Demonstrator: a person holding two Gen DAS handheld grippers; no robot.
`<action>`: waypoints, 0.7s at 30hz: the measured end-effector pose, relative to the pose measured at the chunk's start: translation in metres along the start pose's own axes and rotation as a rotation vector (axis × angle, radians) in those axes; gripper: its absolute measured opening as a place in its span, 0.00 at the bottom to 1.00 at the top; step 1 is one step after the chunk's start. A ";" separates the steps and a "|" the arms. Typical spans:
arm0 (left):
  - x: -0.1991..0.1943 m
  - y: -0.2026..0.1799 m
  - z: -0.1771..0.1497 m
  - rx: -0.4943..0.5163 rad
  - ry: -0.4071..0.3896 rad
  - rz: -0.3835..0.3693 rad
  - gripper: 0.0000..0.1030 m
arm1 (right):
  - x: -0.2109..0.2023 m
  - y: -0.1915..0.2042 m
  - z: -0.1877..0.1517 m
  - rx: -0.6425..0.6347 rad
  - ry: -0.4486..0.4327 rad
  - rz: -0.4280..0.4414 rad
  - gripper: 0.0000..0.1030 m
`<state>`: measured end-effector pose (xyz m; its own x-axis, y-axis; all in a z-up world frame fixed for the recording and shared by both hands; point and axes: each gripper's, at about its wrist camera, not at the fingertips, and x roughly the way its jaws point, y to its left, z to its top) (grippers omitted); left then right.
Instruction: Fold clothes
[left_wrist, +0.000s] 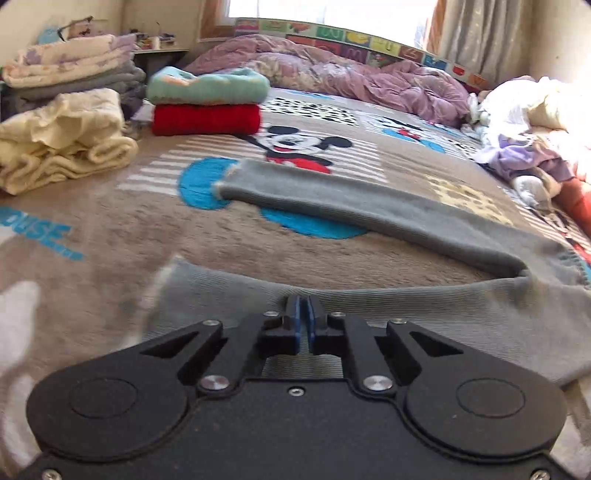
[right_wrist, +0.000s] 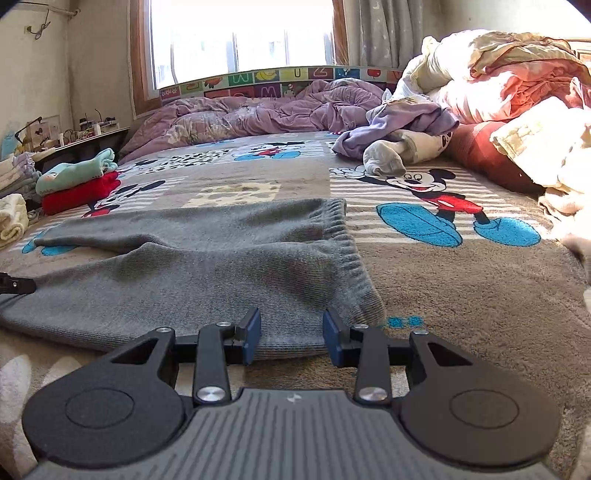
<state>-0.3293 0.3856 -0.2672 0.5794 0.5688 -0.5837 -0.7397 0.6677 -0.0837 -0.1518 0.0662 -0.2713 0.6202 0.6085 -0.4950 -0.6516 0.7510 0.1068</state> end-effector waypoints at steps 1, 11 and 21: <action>-0.006 0.016 0.001 -0.032 -0.005 0.029 0.08 | 0.000 -0.001 0.001 -0.003 0.001 -0.008 0.35; -0.037 0.035 -0.004 0.008 -0.004 0.033 0.17 | -0.001 -0.002 0.004 0.003 -0.003 -0.050 0.39; -0.064 0.028 -0.003 -0.002 -0.067 -0.023 0.33 | -0.035 -0.019 0.007 0.072 -0.128 -0.082 0.36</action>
<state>-0.3885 0.3666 -0.2349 0.6180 0.5841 -0.5262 -0.7265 0.6801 -0.0983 -0.1579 0.0321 -0.2499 0.7234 0.5688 -0.3913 -0.5667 0.8130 0.1341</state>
